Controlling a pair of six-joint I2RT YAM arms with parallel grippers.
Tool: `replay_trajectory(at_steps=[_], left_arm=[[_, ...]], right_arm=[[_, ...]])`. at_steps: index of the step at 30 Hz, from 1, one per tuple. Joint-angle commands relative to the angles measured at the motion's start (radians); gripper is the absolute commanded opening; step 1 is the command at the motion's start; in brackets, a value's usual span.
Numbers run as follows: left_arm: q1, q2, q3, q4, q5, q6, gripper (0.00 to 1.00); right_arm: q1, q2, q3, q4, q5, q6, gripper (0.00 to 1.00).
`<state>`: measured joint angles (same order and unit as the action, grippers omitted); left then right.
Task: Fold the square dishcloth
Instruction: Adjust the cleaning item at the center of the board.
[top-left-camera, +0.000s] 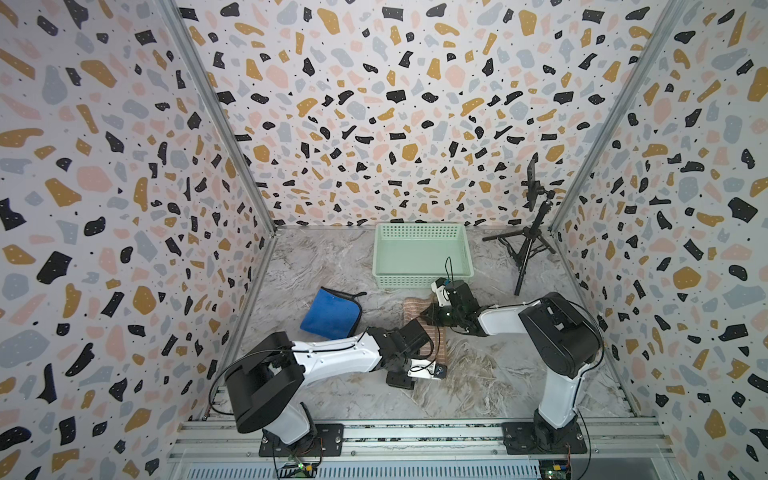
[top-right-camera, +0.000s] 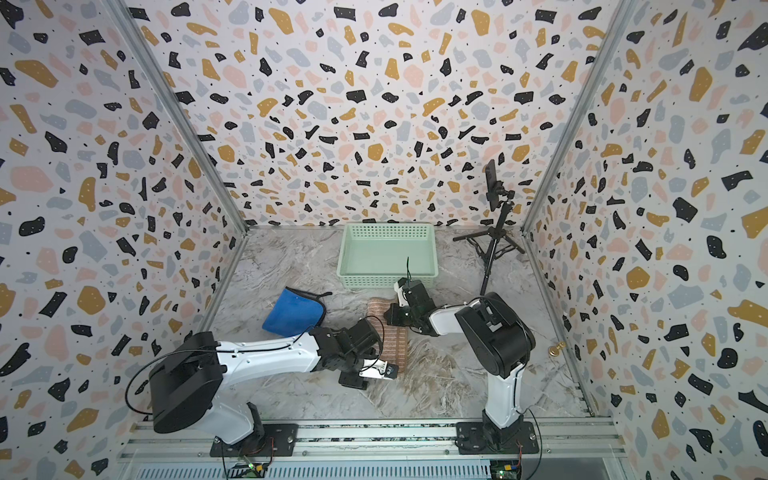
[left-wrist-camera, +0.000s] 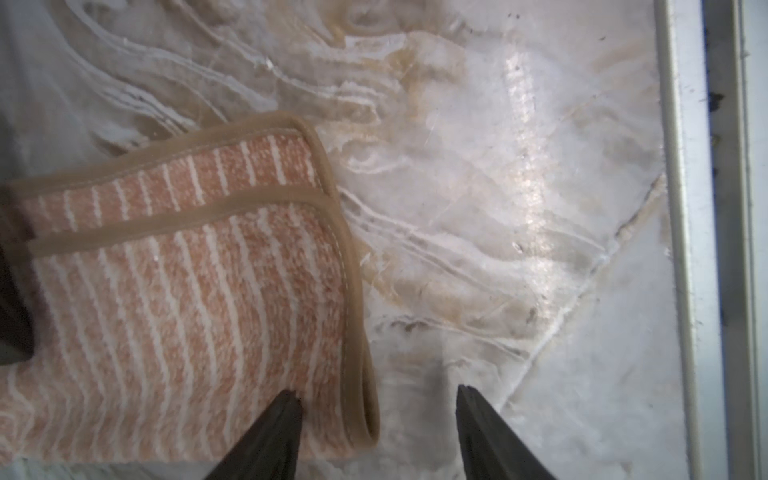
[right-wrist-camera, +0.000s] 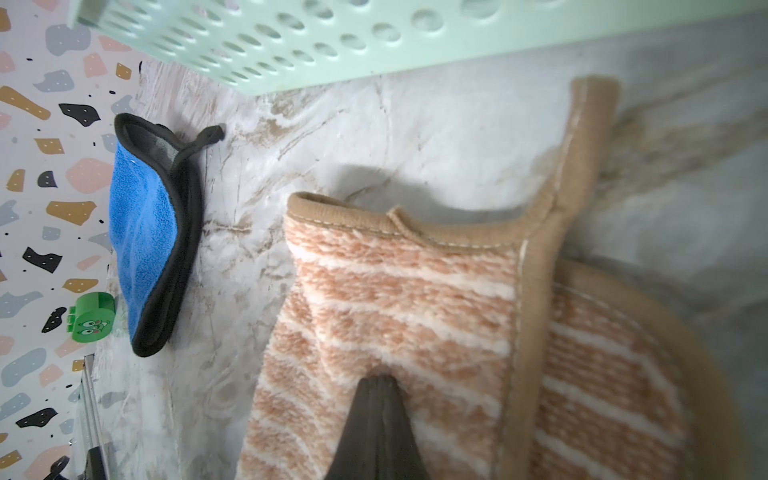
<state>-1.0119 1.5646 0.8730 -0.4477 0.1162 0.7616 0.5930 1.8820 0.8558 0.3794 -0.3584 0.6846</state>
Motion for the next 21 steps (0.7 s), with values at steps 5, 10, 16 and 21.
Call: replay_trajectory(at_steps=[5,10,16,21], left_arm=[[-0.004,0.085,0.067,0.024,-0.082,0.051,0.52],[-0.006,0.121,0.061,-0.006,-0.099,0.06,0.4],[-0.038,0.154,0.045,-0.046,-0.148,0.09,0.35],[-0.041,0.158,0.046,-0.055,-0.21,0.096,0.0]], right_arm=[[-0.008,-0.001,-0.048,-0.038,0.045,0.009,0.0],[-0.008,-0.03,-0.06,-0.037,0.059,0.0,0.0],[-0.007,-0.074,-0.063,-0.05,0.059,-0.007,0.0],[-0.004,-0.173,-0.067,-0.096,0.05,-0.025,0.0]])
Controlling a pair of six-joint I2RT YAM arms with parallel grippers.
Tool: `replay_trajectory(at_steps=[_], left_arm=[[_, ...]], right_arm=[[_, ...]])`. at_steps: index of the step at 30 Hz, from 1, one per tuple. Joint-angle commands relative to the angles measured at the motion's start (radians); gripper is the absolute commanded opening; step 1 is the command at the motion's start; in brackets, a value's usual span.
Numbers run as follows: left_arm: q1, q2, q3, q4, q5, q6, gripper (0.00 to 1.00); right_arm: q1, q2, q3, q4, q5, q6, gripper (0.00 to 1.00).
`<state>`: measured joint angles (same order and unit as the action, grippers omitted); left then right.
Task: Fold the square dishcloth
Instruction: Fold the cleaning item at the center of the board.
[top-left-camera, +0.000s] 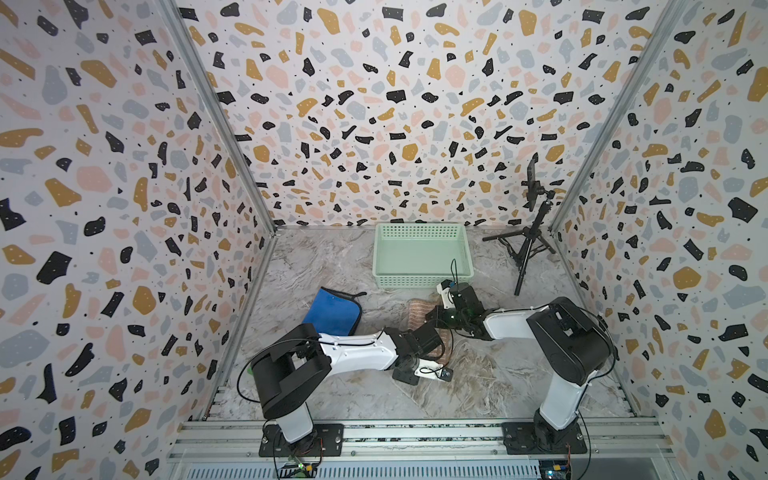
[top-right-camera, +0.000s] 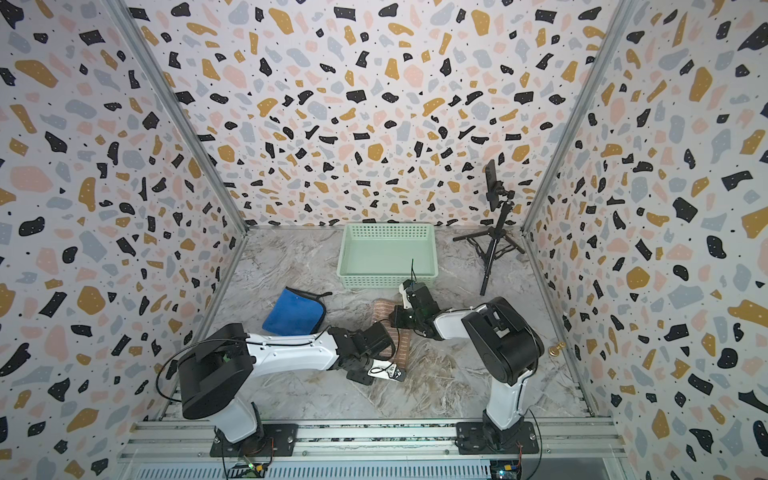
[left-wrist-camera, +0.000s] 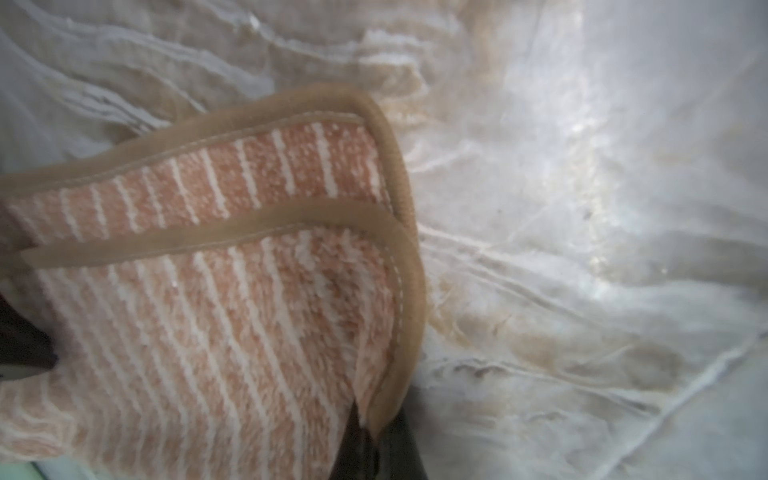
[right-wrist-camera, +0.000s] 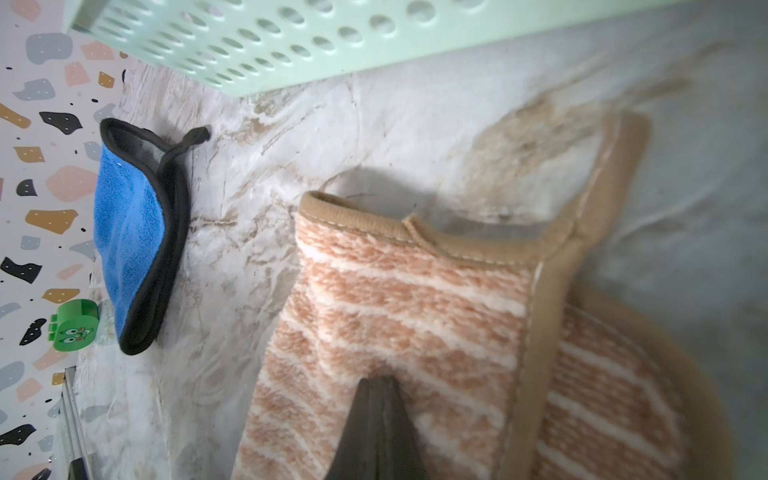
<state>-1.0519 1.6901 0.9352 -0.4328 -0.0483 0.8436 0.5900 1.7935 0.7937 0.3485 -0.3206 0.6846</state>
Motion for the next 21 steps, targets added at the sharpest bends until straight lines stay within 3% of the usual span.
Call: replay_trajectory(at_steps=[1,6,14,21], left_arm=[[-0.001,0.016,-0.017,-0.079,-0.041,0.013,0.0],[0.0,-0.103,0.006,-0.203,0.047,-0.005,0.0],[-0.001,-0.312,0.043,-0.431,0.209,-0.004,0.0],[0.002,-0.374,0.039,-0.488,0.236,0.0,0.0]], right_arm=[[0.002,-0.112,-0.007,-0.083,0.016,-0.032,0.0],[0.065,-0.215,-0.016,-0.154,0.002,-0.058,0.0],[0.235,-0.245,-0.11,-0.142,-0.113,-0.04,0.0],[0.312,-0.267,-0.225,-0.116,-0.188,0.002,0.0]])
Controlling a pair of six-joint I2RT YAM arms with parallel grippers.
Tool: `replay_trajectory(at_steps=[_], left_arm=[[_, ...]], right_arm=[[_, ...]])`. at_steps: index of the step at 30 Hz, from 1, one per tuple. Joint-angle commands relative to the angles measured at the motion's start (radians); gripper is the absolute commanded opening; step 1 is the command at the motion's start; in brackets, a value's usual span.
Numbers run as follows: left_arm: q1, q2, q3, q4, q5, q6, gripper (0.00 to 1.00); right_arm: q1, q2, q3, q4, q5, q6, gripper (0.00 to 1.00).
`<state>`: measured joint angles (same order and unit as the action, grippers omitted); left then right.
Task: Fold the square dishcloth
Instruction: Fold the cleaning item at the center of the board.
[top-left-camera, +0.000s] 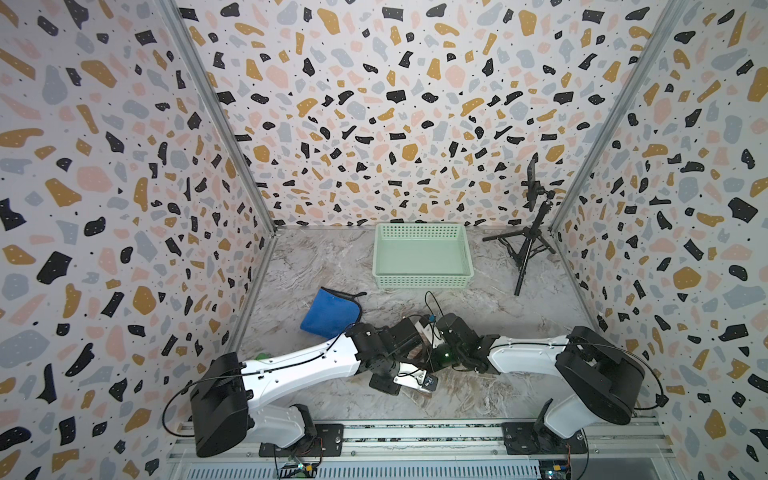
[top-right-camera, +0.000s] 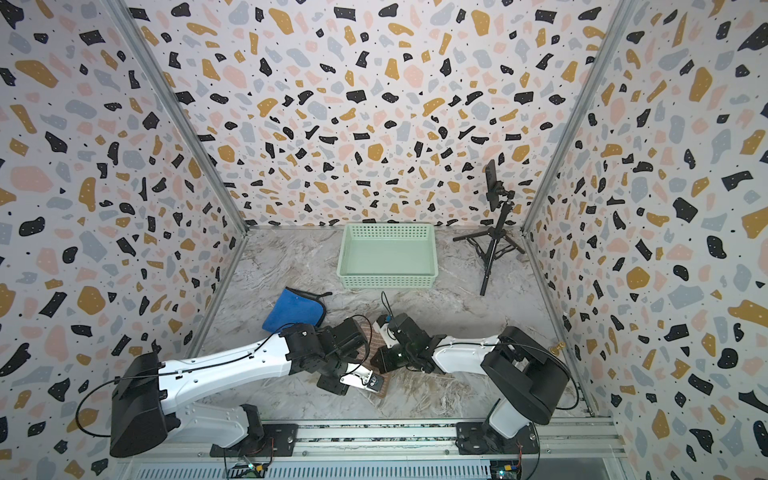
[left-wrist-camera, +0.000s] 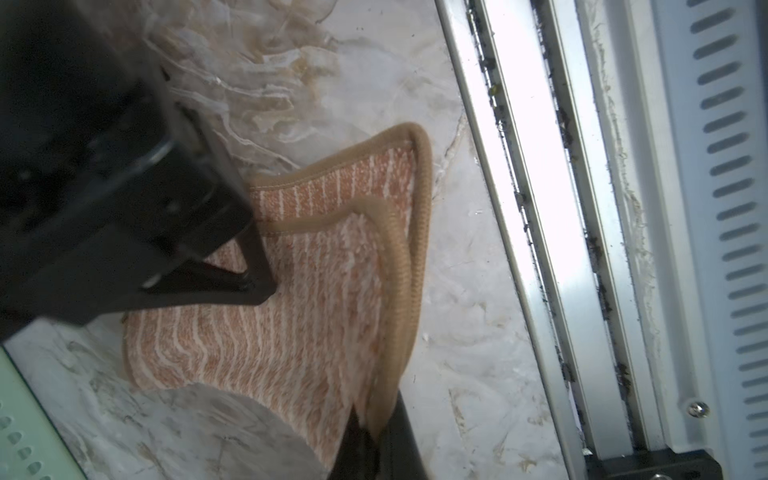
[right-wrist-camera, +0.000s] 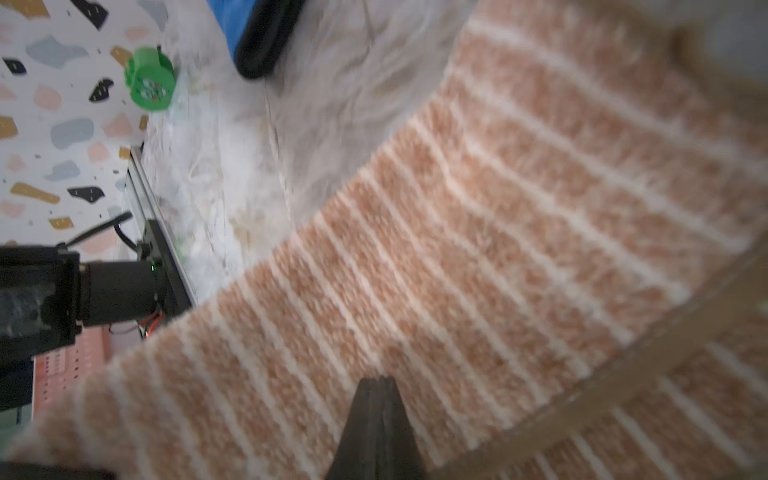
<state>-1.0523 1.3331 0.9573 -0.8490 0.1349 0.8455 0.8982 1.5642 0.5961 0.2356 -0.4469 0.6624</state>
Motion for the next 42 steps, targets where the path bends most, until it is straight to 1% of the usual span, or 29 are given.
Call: replay_trajectory(at_steps=[1,3,6,9,11,14,16,19,22,23,25,28,31,37,40,42], left_arm=[[0.005,-0.02,0.022,-0.081,0.068,-0.002,0.0],[0.016,-0.022,0.039,-0.083,0.09,-0.001,0.0],[0.037,0.003,0.074,-0.091,0.103,0.006,0.0],[0.076,0.04,0.113,-0.104,0.136,0.016,0.0],[0.101,0.066,0.138,-0.111,0.157,0.023,0.0],[0.129,0.091,0.168,-0.122,0.189,0.046,0.0],[0.143,0.103,0.181,-0.101,0.192,0.05,0.0],[0.166,0.143,0.217,-0.085,0.196,0.056,0.0],[0.203,0.218,0.254,-0.047,0.175,0.061,0.0],[0.217,0.239,0.264,-0.035,0.169,0.062,0.0],[0.245,0.29,0.29,-0.023,0.171,0.061,0.0],[0.278,0.347,0.323,-0.022,0.181,0.058,0.0],[0.295,0.369,0.328,-0.006,0.193,0.066,0.0],[0.313,0.395,0.338,0.014,0.2,0.067,0.0],[0.329,0.419,0.34,0.043,0.184,0.055,0.0],[0.34,0.441,0.339,0.084,0.147,0.036,0.0]], right_arm=[[0.001,-0.054,-0.024,-0.017,-0.078,0.021,0.0],[-0.025,-0.102,-0.017,-0.035,-0.098,0.023,0.0],[-0.1,-0.15,0.014,-0.052,-0.064,0.02,0.0],[-0.154,-0.071,0.068,-0.052,-0.078,0.011,0.0],[-0.162,0.019,0.091,-0.027,-0.095,0.012,0.0],[-0.162,0.111,0.105,-0.008,-0.096,0.004,0.0],[-0.162,0.154,0.099,0.01,-0.105,0.003,0.0],[-0.162,0.167,0.088,0.017,-0.116,0.001,0.0],[-0.171,0.136,0.087,0.025,-0.169,0.001,0.0],[-0.187,0.119,0.08,0.064,-0.205,0.029,0.0],[-0.218,0.086,0.064,0.111,-0.217,0.07,0.0],[-0.28,-0.002,0.036,0.111,-0.154,0.089,0.0],[-0.31,-0.065,0.01,0.09,-0.099,0.07,0.0],[-0.318,-0.121,-0.026,0.055,0.004,0.042,0.0],[-0.321,-0.169,-0.064,0.054,0.067,0.035,0.0],[-0.321,-0.202,-0.08,0.046,0.092,0.026,0.0]])
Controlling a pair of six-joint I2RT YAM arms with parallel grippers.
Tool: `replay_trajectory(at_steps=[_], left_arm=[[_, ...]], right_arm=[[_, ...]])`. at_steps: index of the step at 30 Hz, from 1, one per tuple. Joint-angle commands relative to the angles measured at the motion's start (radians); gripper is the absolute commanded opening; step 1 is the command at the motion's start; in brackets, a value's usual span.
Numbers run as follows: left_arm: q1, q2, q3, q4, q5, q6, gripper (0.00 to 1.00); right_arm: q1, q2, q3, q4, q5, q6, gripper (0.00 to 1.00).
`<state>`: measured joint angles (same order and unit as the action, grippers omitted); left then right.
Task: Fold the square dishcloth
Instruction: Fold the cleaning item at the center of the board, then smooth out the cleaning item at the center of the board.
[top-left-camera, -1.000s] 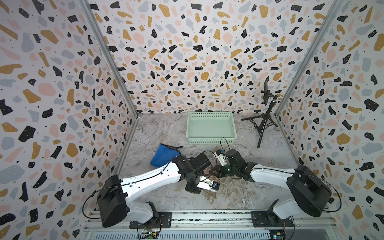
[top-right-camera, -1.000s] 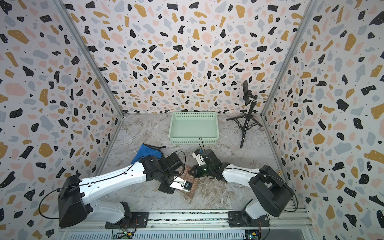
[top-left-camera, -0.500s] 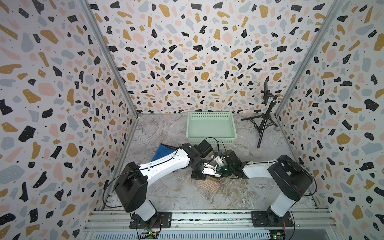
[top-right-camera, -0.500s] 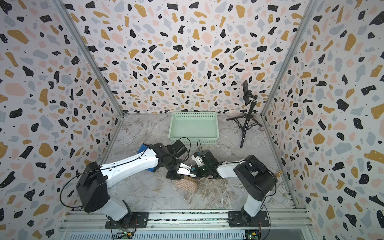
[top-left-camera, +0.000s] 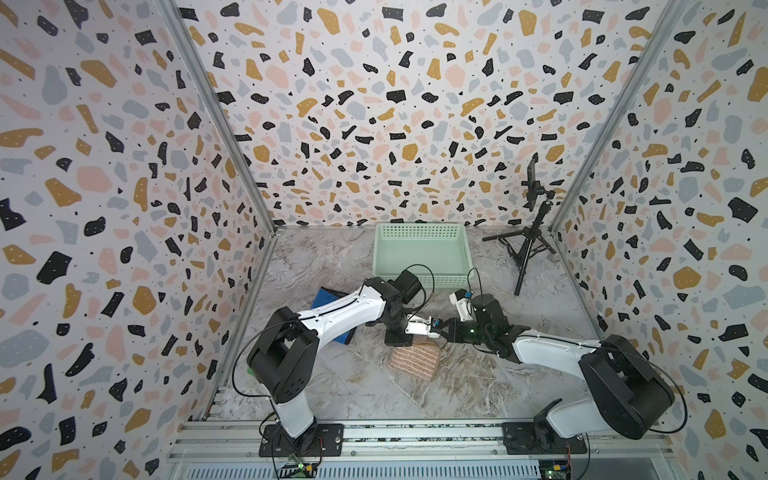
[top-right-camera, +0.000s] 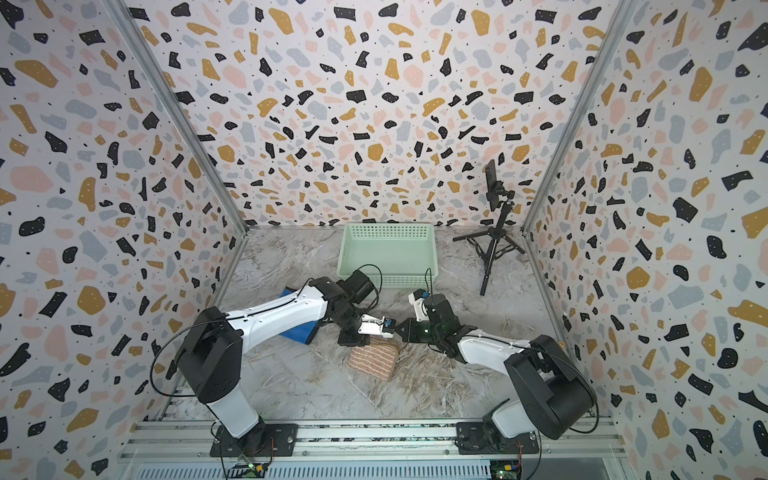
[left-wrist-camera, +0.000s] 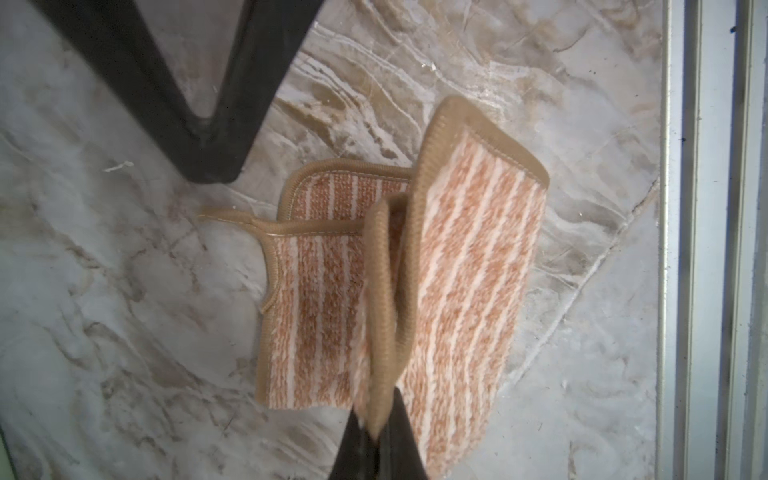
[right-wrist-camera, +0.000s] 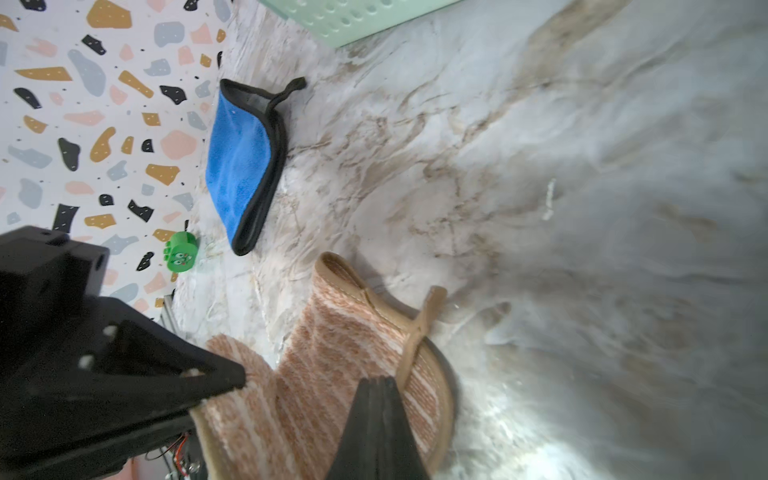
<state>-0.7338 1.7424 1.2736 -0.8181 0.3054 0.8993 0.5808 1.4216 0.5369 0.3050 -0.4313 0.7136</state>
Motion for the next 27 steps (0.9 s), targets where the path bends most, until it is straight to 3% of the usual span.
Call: replay_trajectory(at_steps=[1,5,9,14,19,27], left_arm=[[0.027,0.044,0.023,0.078,-0.047,-0.036,0.0],[0.039,0.094,0.031,0.181,-0.137,-0.119,0.0],[0.039,0.109,0.024,0.253,-0.21,-0.174,0.26],[0.043,0.019,-0.025,0.344,-0.276,-0.209,0.44],[0.043,-0.021,-0.04,0.329,-0.291,-0.229,0.45],[0.048,0.047,-0.073,0.335,-0.298,-0.23,0.34]], right_arm=[[-0.003,-0.075,-0.028,-0.027,0.089,-0.026,0.0],[-0.004,-0.126,-0.051,-0.033,0.122,-0.028,0.0],[-0.003,-0.141,-0.054,-0.034,0.124,-0.029,0.0],[0.007,-0.122,-0.039,-0.018,0.054,-0.013,0.0],[0.086,-0.096,-0.021,0.039,0.008,0.036,0.0],[0.176,0.076,-0.036,0.252,-0.018,0.179,0.0]])
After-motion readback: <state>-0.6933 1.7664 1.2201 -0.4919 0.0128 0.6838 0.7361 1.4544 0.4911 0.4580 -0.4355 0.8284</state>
